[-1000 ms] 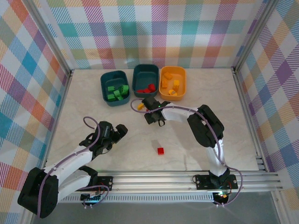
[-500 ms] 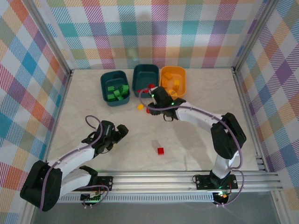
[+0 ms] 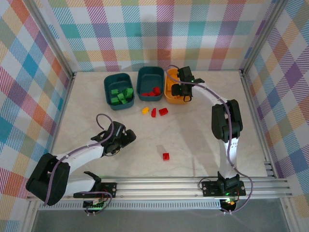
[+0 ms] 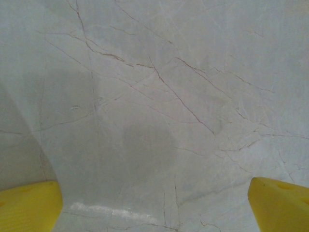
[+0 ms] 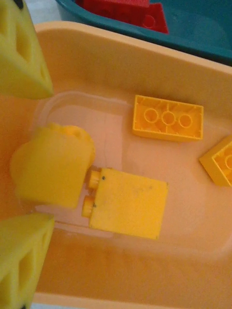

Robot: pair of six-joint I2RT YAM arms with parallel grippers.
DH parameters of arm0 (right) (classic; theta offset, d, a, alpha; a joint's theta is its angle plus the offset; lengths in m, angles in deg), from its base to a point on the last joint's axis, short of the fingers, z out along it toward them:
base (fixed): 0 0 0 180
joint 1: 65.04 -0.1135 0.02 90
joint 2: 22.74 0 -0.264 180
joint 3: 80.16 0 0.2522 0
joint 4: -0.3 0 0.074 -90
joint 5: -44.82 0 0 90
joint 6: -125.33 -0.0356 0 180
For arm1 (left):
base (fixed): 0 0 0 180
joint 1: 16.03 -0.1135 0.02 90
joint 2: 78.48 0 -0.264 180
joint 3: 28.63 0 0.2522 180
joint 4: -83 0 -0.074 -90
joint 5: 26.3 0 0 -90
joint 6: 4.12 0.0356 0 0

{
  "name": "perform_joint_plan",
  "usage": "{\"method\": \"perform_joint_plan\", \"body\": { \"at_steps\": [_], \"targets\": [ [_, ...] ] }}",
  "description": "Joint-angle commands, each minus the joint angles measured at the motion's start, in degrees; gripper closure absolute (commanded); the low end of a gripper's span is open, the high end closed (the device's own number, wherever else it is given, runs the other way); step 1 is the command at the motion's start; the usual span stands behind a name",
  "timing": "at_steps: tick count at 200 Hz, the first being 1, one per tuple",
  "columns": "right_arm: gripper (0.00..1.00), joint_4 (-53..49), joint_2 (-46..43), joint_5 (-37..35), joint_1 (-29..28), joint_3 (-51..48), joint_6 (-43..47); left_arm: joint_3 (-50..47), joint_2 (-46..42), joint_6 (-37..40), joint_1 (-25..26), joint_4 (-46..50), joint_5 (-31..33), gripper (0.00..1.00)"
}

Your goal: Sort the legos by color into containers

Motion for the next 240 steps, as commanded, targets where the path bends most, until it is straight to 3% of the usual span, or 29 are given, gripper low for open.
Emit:
{"method": "perform_joint_plan", "body": {
  "at_steps": [1, 32, 76, 99, 139, 198, 240],
  "targets": [
    [0.33, -1.3, -5.0, 1.0, -0.8, -0.4, -1.1, 1.0, 4.5, 1.9, 2.3, -7.3, -8.3, 0.00],
    [0.30, 5.2, -16.9, 1.6, -2.2, -13.6, -5.6, 7.0, 8.7, 7.9, 2.4, -4.4, -4.6, 0.01],
    [0.28, 14.2, -31.9, 0.4, -9.4, -35.6, -12.9, 22.1, 22.3, 18.3, 2.4, -1.2, -0.9, 0.16],
    [0.28, 16.1, -37.9, 1.4, -10.0, -44.8, -15.6, 31.4, 29.1, 23.7, 2.4, 2.9, -0.9, 0.26],
    [0.29, 19.3, -45.9, -1.4, -10.1, -57.1, -16.5, 42.9, 36.6, 31.1, 2.4, 8.8, 0.7, 0.34],
    [0.27, 22.4, -51.5, -5.1, -9.9, -62.2, -16.1, 60.7, 46.3, 42.6, 2.3, 18.0, 6.2, 0.38],
    [0.25, 22.1, -54.5, -6.0, -9.7, -63.5, -16.3, 68.1, 50.6, 45.4, 2.3, 23.7, 8.4, 0.39]
  ]
}}
